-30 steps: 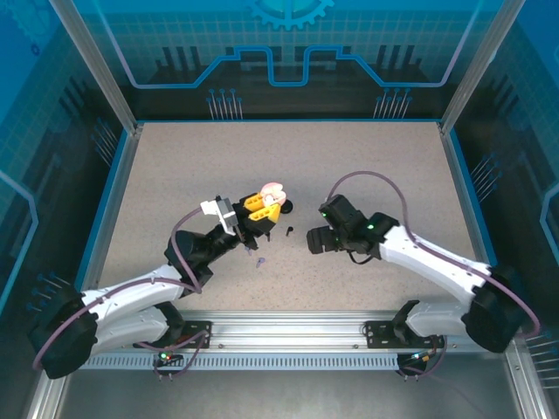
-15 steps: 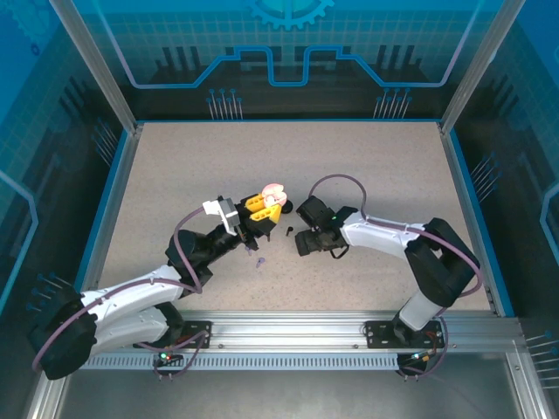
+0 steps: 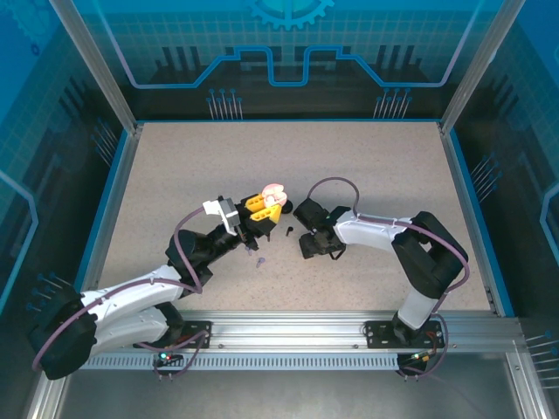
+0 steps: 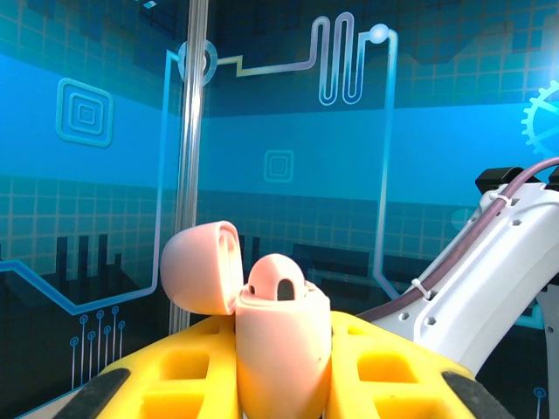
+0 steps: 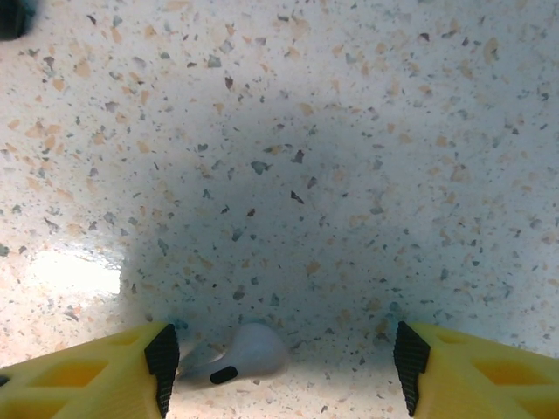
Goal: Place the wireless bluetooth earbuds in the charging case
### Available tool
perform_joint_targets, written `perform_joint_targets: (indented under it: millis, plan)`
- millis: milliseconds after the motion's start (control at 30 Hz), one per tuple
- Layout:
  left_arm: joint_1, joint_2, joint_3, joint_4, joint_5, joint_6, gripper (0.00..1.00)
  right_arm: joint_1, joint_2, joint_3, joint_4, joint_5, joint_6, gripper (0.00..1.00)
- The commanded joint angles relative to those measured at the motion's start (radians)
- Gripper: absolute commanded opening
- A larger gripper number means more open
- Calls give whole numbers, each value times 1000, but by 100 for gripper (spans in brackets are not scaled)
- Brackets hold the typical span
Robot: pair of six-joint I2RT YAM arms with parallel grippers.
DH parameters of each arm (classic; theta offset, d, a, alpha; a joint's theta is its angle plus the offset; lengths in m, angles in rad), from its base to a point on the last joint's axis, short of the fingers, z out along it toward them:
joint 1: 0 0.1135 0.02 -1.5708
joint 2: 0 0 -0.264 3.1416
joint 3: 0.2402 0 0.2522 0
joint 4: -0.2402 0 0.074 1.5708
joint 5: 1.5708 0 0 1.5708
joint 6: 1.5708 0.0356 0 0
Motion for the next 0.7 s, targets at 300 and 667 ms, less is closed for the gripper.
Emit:
perform_joint_targets:
  millis: [300,667]
  plan:
    - [-7,4,-8,21,-21,10,3,-8,-53,-33,-80,0,20,63]
    - [-7,6,-9,21,-22,13,4,-11,-112,-7,-99,-51,-3,61]
